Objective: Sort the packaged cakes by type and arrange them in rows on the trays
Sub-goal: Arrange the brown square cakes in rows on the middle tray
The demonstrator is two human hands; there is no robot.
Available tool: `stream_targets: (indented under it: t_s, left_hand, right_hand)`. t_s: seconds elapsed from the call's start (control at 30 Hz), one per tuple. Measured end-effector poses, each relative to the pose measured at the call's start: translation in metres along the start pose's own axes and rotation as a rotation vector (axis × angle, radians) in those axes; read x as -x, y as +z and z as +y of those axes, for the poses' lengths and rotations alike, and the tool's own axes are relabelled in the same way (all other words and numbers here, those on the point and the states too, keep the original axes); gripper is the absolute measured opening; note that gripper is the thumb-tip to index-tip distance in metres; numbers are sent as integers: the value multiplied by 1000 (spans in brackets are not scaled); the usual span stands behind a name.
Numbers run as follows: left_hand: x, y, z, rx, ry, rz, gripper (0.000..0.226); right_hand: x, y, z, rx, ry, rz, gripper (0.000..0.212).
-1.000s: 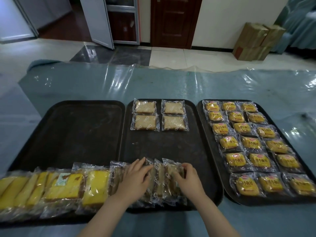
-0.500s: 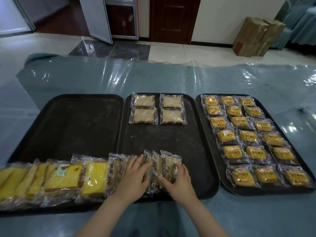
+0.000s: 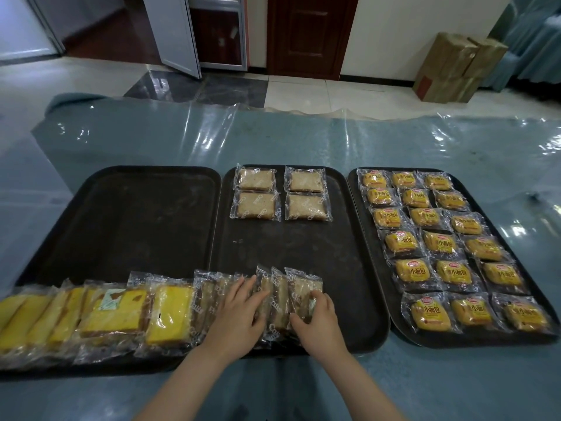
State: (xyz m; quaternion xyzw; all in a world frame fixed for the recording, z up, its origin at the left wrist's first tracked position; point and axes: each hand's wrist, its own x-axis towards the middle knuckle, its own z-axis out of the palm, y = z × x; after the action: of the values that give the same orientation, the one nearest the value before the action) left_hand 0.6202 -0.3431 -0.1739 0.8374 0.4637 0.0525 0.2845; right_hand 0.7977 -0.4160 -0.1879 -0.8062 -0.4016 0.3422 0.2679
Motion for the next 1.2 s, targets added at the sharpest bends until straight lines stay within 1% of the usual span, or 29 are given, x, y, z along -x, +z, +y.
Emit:
stream_targets:
  t_s: [0.1, 0.37, 0.5, 0.6, 0.67, 0.83, 0.93, 1.0, 1.07, 1.13, 1.2]
  left_hand:
    - [0, -2, 1, 7, 1, 0, 49]
    - [-1, -6, 1, -26, 14, -32, 49]
    - [-3, -11, 5, -48, 36, -22, 50]
    - [-6, -14, 5, -97, 69, -16, 50]
    - [-10, -15, 5, -75, 71, -2, 52]
    - [-22, -25, 4, 87, 58, 39, 65]
    - [-28, -35, 6, 281, 96, 28, 70]
    - [-29, -41, 9, 453, 70, -11, 65]
    - [-33, -45, 10, 606, 31, -47, 57]
    - [-37, -45, 8, 691, 7, -32, 50]
    - [-40, -44, 5, 755, -29, -13, 43]
  right_hand:
    - [2, -2, -2, -12, -14, 21, 58]
    - [2, -7, -1, -31, -7, 6, 62]
    - [0, -8, -2, -170, 39, -3, 60]
    - [-2, -13, -7, -313, 64, -22, 50]
    - [-1, -20, -14, -400, 49, -76, 42]
    - [2, -48, -34, -599, -28, -344, 33]
    - [1, -59, -39, -698, -40, -468, 39]
    - [0, -65, -44, -772, -12, -552, 42]
    - [-1, -69, -50, -797, -22, -609, 43]
    - [-1, -71, -56, -829, -19, -623, 43]
    - [-3, -72, -62, -898, 39, -602, 43]
